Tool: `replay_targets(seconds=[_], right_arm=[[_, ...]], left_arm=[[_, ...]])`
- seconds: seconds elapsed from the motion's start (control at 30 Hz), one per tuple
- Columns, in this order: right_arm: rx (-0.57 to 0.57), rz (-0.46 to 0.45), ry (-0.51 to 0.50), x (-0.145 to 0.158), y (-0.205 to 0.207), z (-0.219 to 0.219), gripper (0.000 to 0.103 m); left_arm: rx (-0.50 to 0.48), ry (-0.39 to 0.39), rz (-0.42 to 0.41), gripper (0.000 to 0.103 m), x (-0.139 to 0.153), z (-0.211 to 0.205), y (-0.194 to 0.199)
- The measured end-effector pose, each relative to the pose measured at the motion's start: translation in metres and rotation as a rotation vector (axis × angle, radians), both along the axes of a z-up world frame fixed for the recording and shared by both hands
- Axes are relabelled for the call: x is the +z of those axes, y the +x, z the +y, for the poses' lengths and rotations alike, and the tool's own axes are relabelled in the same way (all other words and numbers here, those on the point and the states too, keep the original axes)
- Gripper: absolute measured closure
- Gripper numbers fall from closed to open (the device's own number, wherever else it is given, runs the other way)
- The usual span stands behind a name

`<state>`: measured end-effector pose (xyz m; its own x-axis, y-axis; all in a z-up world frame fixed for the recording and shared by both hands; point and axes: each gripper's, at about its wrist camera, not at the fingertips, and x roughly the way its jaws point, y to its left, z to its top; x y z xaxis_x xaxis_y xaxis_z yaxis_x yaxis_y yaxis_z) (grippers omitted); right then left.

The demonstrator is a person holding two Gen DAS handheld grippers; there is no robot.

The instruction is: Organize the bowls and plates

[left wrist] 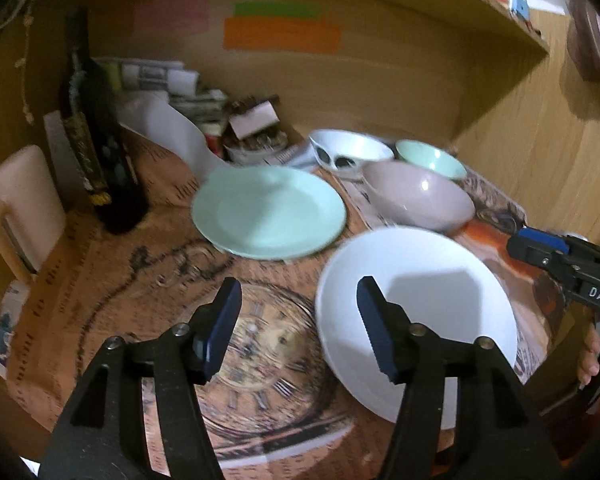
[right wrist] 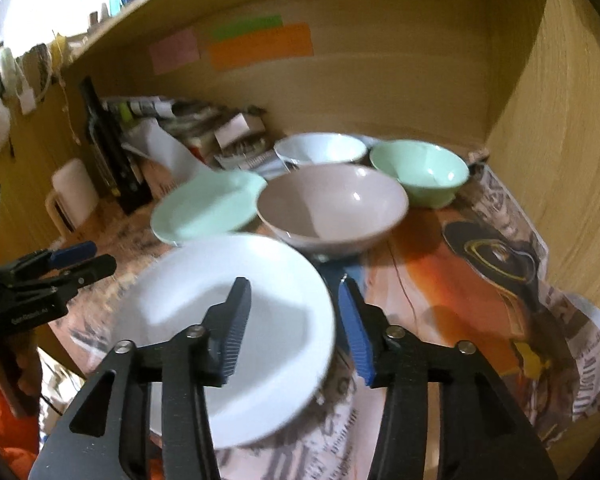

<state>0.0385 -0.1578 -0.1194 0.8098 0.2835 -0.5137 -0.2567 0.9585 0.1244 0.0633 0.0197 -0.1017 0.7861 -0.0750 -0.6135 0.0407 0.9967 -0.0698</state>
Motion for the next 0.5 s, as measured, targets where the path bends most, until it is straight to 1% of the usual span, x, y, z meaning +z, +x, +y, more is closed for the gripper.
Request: replay_targets(seconds=[0.13,0.23,0.27,0.33,0.5], right_arm=[[0.024,-0.024,0.047,0.010,0.006,0.008,0.057],[0.040,-0.028,0.073,0.015,0.014,0.014,0.057],[0.046,-0.027,0.081,0.017,0.017,0.017,0.057],[0.059,-0.019,0.092,0.018,0.024,0.021,0.057],[0.088,0.014,0.102,0.017,0.044,0.037,0.057]], left_arm=[[0.042,0.007,-0.040,0.033,0.012,0.017,0.001],[0.068,0.002,-0.055,0.030,0.019,0.029,0.005],[0.074,-0.001,-0.057,0.029,0.020,0.034,0.007],[0.091,-0.007,-0.056,0.023,0.022,0.044,0.012],[0.120,-0.008,-0.029,0.021,0.020,0.065,0.031]])
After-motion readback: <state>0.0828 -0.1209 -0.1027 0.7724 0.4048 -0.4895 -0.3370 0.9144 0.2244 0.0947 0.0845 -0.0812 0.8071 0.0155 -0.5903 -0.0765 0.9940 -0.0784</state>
